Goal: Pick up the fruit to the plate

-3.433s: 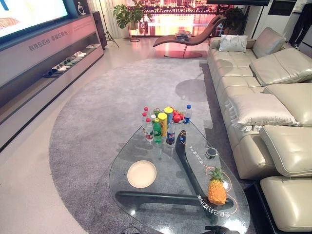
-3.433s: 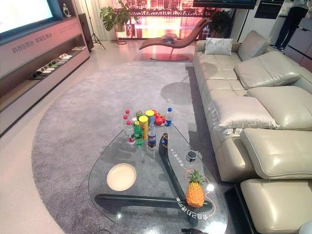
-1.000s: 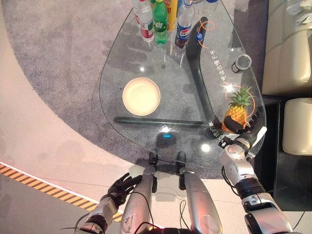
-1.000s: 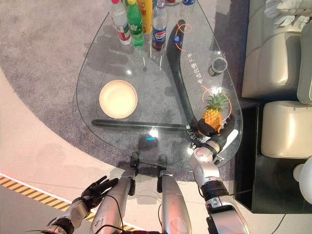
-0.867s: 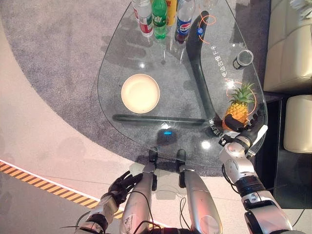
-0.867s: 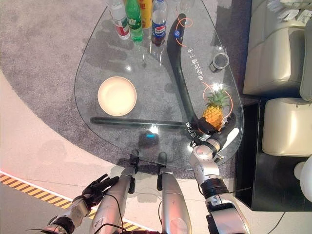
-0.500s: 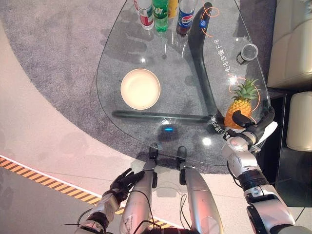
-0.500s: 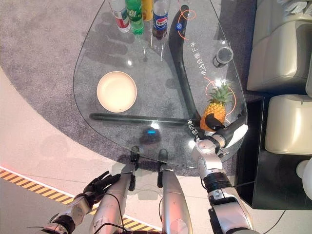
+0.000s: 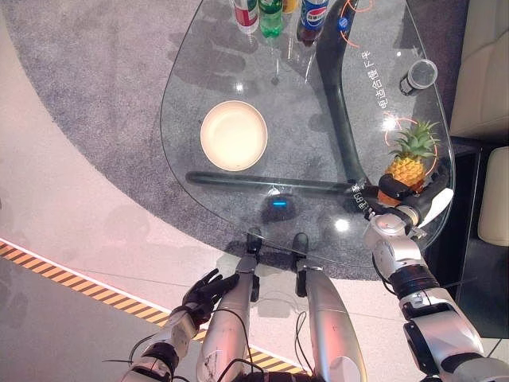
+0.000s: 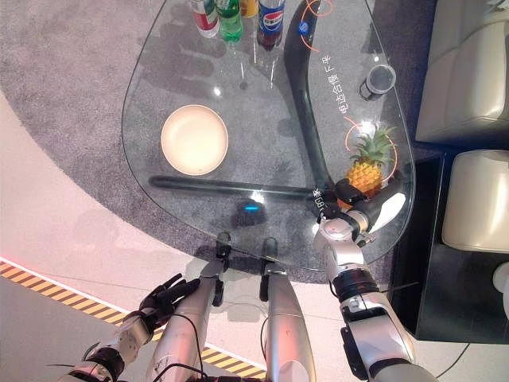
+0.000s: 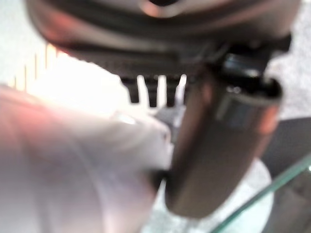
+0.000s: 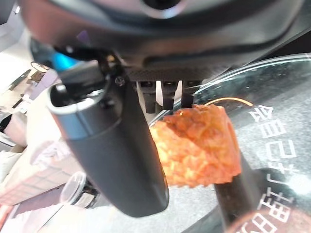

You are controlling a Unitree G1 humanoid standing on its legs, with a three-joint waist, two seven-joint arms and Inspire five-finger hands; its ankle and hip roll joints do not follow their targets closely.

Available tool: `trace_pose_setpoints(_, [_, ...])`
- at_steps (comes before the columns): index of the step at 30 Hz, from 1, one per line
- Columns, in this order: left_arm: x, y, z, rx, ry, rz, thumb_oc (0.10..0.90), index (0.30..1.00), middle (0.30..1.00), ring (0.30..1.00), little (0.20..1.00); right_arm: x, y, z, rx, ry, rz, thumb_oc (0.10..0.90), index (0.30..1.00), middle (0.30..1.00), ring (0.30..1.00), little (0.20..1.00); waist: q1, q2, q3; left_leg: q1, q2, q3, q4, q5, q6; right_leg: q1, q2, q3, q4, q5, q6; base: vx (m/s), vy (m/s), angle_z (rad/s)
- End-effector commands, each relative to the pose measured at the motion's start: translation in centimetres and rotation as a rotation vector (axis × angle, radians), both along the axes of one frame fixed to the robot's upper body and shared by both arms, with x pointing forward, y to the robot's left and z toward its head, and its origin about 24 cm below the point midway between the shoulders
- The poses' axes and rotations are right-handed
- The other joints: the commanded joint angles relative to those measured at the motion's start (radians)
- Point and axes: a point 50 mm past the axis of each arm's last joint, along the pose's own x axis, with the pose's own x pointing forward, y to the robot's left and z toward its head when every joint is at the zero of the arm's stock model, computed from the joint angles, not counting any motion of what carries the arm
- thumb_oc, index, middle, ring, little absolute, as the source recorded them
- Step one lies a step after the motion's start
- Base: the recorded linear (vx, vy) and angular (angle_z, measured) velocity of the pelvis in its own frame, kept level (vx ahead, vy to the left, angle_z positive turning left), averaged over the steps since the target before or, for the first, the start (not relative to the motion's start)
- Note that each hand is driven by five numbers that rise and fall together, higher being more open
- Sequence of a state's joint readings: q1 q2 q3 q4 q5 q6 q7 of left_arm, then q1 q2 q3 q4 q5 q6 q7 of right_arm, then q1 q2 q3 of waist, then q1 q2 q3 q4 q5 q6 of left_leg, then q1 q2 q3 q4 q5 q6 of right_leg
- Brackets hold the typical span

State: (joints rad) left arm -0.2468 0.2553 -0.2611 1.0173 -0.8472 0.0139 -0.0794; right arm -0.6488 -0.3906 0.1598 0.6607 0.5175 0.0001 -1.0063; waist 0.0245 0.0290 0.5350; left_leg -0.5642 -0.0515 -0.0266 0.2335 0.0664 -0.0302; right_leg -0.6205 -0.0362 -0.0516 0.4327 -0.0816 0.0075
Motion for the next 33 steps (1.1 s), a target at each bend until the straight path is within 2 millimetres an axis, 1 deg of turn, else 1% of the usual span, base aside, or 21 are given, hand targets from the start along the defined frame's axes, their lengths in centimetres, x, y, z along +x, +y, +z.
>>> trace_pose_setpoints(1, [-3.4,-0.7,-2.2,-0.001,0.136,-0.032,0.800,0.900,0.900,0.900,0.900,-0.2,-1.4,1.0,0.061,-0.076,-0.044,0.800,0.900,0.900,0.900,0.900,0.007,0.004,-0.015,-0.057,-0.046,-0.004,0.150,-0.097,0.027,0.013,0.004,0.000,-0.100,0.083,0.014,0.02,-0.013,0.04])
trace_pose_setpoints(5, [-3.3,-1.0,-2.1,0.001,0.135,-0.044,0.800,0.900,0.900,0.900,0.900,-0.3,-1.7,0.3,0.101,-0.060,-0.070,0.800,0.900,0.900,0.900,0.900,0.012,0.007,-0.015,-0.067,-0.045,-0.004,0.160,-0.103,0.027,0.003,0.004,-0.003,-0.091,0.080,0.016,0.01,-0.020,0.07])
trace_pose_setpoints(6, [-3.1,-1.1,-2.0,0.000,0.132,-0.044,0.800,0.900,0.900,0.900,0.900,-0.2,-1.8,0.2,0.107,-0.054,-0.077,0.800,0.900,0.900,0.900,0.900,0.012,0.008,-0.015,-0.076,-0.047,-0.006,0.156,-0.095,0.026,-0.007,0.003,-0.005,-0.091,0.086,0.017,0.02,-0.025,0.06])
trace_pose_setpoints(8, [-3.2,-1.1,-2.1,0.000,0.134,-0.044,0.800,0.900,0.900,0.900,0.900,-0.2,-1.8,0.1,0.111,-0.043,-0.079,0.800,0.900,0.900,0.900,0.900,0.014,0.010,-0.015,-0.077,-0.046,-0.006,0.162,-0.102,0.026,-0.007,0.004,-0.005,-0.085,0.080,0.017,0.01,-0.012,0.02])
trace_pose_setpoints(10, [-2.9,-1.2,-2.0,0.001,0.127,-0.044,0.800,0.900,0.900,0.900,0.900,0.0,-1.8,0.0,0.112,-0.030,-0.075,0.800,0.900,0.900,0.900,0.900,0.014,0.010,-0.015,-0.090,-0.046,-0.005,0.162,-0.094,0.025,-0.021,0.002,-0.007,-0.082,0.085,0.017,0.00,0.000,0.00])
trace_pose_setpoints(14, [-2.7,-1.4,-1.8,0.004,0.125,-0.052,0.800,0.900,0.900,0.900,0.900,0.2,-1.7,-0.4,0.128,-0.014,-0.039,0.800,0.900,0.900,0.900,0.900,0.018,0.014,-0.015,-0.098,-0.046,-0.007,0.168,-0.098,0.025,-0.032,0.003,-0.008,-0.072,0.081,0.017,0.00,0.000,0.00])
trace_pose_setpoints(18, [-2.7,-1.3,-1.8,0.004,0.122,-0.052,0.800,0.900,0.900,0.900,0.900,0.7,-1.6,0.2,0.127,-0.050,0.026,0.800,0.900,0.900,0.900,0.900,0.020,0.014,-0.015,-0.107,-0.046,-0.008,0.172,-0.098,0.023,-0.043,0.003,-0.009,-0.065,0.080,0.019,0.00,0.000,0.00])
trace_pose_setpoints(19, [-2.7,-1.3,-1.8,0.004,0.122,-0.050,0.800,0.900,0.900,0.900,0.900,0.7,-1.5,0.3,0.124,-0.057,0.033,0.726,0.836,0.836,0.836,0.826,0.020,0.014,-0.015,-0.107,-0.046,-0.008,0.172,-0.098,0.022,-0.043,0.004,-0.009,-0.064,0.079,0.019,0.00,0.000,0.00])
trace_pose_setpoints(20, [-2.7,-1.2,-1.8,0.004,0.122,-0.050,0.800,0.900,0.900,0.900,0.900,0.8,-1.5,0.5,0.121,-0.062,0.038,0.696,0.811,0.811,0.811,0.796,0.020,0.014,-0.015,-0.107,-0.046,-0.009,0.172,-0.097,0.022,-0.044,0.004,-0.009,-0.064,0.079,0.019,0.00,0.000,0.00])
trace_pose_setpoints(21, [-2.8,-1.3,-1.8,0.003,0.123,-0.049,0.800,0.900,0.900,0.900,0.900,0.8,-1.5,0.6,0.118,-0.075,0.045,0.693,0.808,0.808,0.808,0.793,0.020,0.014,-0.015,-0.108,-0.046,-0.009,0.173,-0.097,0.021,-0.044,0.005,-0.009,-0.062,0.079,0.019,0.00,0.000,0.00])
trace_pose_setpoints(22, [-2.8,-1.3,-1.8,0.002,0.124,-0.047,0.800,0.900,0.900,0.900,0.900,0.9,-1.5,0.9,0.114,-0.088,0.054,0.372,0.533,0.533,0.533,0.472,0.020,0.014,-0.015,-0.107,-0.046,-0.010,0.173,-0.097,0.021,-0.045,0.005,-0.008,-0.060,0.078,0.019,0.00,0.000,0.00])
trace_pose_setpoints(23, [-2.9,-1.2,-1.9,0.001,0.122,-0.045,0.800,0.900,0.900,0.900,0.900,1.0,-1.6,1.2,0.106,-0.104,0.059,0.100,0.300,0.300,0.300,0.200,0.020,0.014,-0.015,-0.108,-0.045,-0.010,0.172,-0.097,0.020,-0.046,0.006,-0.008,-0.059,0.077,0.019,0.00,0.000,0.00])
trace_pose_setpoints(31, [-2.7,-1.0,-1.7,-0.005,0.112,-0.041,0.800,0.900,0.900,0.900,0.900,1.5,-2.2,2.7,0.086,-0.144,0.062,0.100,0.300,0.300,0.300,0.200,0.023,0.015,-0.015,-0.116,-0.045,-0.016,0.172,-0.092,0.019,-0.056,0.008,-0.010,-0.055,0.079,0.020,0.00,0.000,0.00])
trace_pose_setpoints(33, [-2.7,-0.9,-1.7,-0.002,0.112,-0.043,0.800,0.900,0.900,0.900,0.900,1.5,-2.4,2.7,0.088,-0.135,0.059,0.100,0.300,0.300,0.300,0.200,0.025,0.015,-0.015,-0.113,-0.045,-0.016,0.178,-0.098,0.020,-0.052,0.008,-0.011,-0.051,0.072,0.019,0.00,0.000,0.00])
